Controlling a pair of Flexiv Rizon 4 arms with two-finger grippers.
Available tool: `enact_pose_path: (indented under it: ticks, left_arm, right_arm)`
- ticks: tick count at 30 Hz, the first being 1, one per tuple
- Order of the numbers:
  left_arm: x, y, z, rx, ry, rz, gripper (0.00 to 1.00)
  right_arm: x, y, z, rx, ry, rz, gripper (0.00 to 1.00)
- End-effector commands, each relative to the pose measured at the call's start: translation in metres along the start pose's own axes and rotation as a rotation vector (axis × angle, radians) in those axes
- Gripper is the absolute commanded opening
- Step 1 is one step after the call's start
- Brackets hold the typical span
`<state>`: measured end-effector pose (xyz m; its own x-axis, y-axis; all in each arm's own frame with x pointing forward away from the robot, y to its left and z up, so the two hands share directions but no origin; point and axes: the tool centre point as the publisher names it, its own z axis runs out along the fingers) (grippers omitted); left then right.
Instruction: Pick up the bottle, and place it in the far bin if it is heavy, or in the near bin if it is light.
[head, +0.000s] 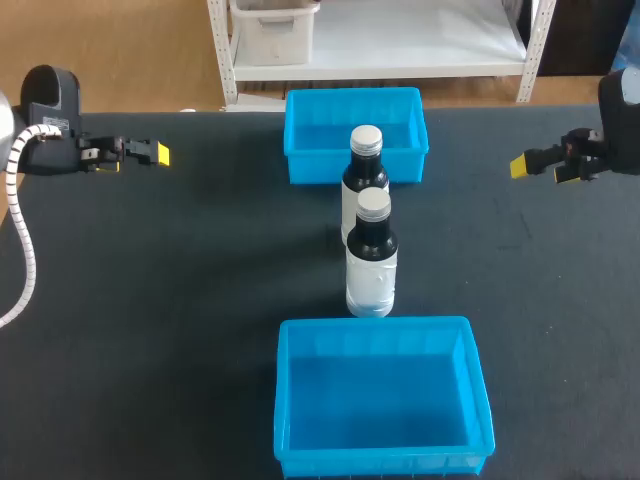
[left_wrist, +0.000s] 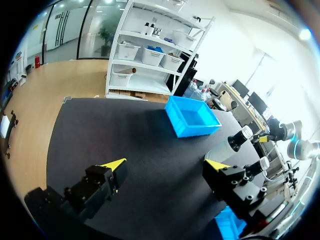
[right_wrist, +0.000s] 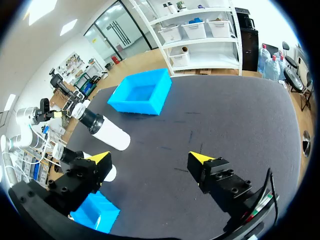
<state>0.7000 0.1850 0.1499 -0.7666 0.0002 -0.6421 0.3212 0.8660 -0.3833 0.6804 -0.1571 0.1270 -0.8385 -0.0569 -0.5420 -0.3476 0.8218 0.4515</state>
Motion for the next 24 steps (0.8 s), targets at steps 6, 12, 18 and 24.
enact_pose_path:
  ticks: [6,12,18,24]
  left_arm:
    - [0.0,0.0,0.0,0.0,0.0,0.0,1.0]
    - [0.0,0.0,0.0,0.0,0.0,0.0,1.0]
    - [0.0,0.0,0.0,0.0,0.0,0.0,1.0]
    - [0.0,0.0,0.0,0.0,0.0,0.0,1.0]
  right_arm:
    - [-0.006,-0.003,0.0,-0.146,0.038,-0.182,1.0]
    - [-0.008,-0.004,-0.011,-0.343,0.092,-0.398,1.0]
    - [-0.005,-0.004,-0.02,-0.506,0.16,-0.569,1.0]
    - [0.001,0.0,-0.023,-0.655,0.234,-0.694,1.0]
